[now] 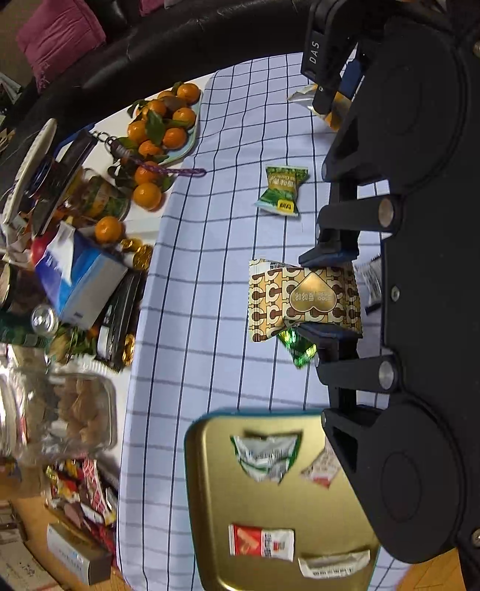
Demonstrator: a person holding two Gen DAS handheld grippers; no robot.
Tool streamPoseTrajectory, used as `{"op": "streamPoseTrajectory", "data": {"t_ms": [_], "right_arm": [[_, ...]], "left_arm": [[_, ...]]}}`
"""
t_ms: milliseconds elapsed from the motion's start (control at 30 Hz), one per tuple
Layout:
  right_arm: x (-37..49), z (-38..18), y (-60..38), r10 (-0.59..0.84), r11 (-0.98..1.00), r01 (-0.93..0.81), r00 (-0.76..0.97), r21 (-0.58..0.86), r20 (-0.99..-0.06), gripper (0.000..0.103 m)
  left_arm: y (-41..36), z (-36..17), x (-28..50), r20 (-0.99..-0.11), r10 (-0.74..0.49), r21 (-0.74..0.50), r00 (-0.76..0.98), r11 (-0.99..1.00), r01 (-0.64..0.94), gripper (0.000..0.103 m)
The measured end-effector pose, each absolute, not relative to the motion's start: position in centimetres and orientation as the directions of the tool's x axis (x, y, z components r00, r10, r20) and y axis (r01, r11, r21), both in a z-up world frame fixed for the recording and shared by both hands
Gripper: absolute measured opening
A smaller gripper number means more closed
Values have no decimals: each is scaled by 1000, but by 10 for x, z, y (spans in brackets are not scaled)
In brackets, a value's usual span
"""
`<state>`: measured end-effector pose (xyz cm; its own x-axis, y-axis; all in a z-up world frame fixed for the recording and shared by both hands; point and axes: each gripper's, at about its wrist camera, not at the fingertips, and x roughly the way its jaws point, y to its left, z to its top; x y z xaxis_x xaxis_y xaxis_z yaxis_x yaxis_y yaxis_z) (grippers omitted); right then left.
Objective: Organize snacks
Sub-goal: 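Lift both held packets off the cloth with both tools, then carry both held packets over the gold tray with both tools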
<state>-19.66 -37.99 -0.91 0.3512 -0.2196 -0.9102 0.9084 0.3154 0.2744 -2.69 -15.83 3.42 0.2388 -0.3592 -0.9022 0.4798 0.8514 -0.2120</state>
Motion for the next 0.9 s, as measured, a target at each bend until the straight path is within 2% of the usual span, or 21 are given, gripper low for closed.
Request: {"op": "streamPoseTrajectory", "data": {"t_ms": [400,733,900], "right_arm": [[-178,19,-338,-224,396,870,401,293,-888,33],[-132,38,-282,-157,487,797,483,358,-862,33],[-105,43,-244,-87,575,701,564,421,-821,33]], "left_arm": [[-83,45,-8,-895,-312,-180,317,906,384,40],[-18,40,15,-897,-252,-166,364,954,250,40],[13,34,25,-893,-207,-136,400,971,199,40]]}}
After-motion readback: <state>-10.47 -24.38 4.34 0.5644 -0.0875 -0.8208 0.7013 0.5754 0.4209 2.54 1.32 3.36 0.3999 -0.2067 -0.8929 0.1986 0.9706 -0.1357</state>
